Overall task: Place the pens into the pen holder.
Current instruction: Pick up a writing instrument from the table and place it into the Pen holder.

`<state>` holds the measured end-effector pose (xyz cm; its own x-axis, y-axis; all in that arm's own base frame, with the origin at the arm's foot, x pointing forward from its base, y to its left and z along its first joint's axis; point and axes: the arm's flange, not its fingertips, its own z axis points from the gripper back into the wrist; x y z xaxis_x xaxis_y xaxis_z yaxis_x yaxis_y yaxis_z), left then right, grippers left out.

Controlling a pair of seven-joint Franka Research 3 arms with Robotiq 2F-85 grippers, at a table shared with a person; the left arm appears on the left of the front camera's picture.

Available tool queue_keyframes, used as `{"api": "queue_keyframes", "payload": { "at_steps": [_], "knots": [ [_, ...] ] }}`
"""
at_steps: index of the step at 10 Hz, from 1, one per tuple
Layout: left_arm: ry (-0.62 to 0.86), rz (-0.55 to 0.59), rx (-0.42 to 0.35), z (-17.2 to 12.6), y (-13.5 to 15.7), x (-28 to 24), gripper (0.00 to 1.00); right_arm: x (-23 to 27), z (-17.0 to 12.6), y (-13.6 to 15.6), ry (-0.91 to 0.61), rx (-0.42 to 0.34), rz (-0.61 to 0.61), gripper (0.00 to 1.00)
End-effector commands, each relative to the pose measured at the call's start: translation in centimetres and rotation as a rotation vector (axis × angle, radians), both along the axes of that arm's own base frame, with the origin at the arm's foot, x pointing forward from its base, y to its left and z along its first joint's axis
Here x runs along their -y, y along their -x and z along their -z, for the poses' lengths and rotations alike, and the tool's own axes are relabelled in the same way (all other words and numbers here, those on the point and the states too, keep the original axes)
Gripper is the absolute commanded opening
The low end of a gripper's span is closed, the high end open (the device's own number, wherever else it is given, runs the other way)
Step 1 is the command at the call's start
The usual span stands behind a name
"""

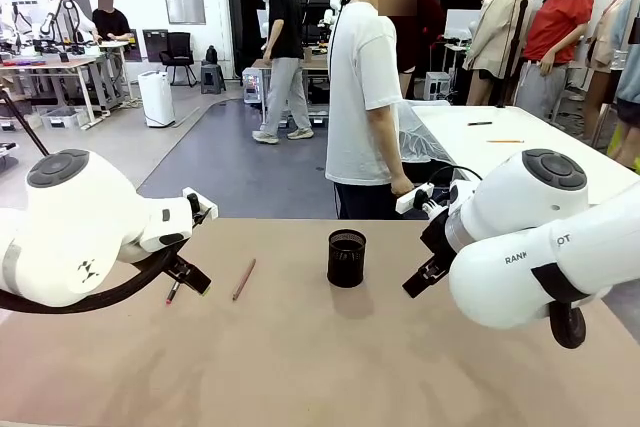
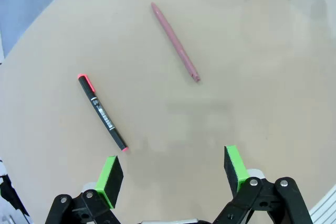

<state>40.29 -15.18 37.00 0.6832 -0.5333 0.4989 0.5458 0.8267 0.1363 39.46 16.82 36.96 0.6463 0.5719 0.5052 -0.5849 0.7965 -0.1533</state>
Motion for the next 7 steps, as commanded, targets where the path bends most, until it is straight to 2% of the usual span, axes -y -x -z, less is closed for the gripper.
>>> {"api": "queue_keyframes", "payload": {
  "at_steps": [1,7],
  "knots": [
    [0.000,0.000,0.000,-0.02,0.00,-0.02,1.00,0.01,-0.02,0.00,-0.001,0.000,0.000,1.00],
    [0.000,0.000,0.000,0.00,0.00,0.00,1.00,0.00,0.00,0.00,0.000,0.000,0.000,1.00]
  ]
}}
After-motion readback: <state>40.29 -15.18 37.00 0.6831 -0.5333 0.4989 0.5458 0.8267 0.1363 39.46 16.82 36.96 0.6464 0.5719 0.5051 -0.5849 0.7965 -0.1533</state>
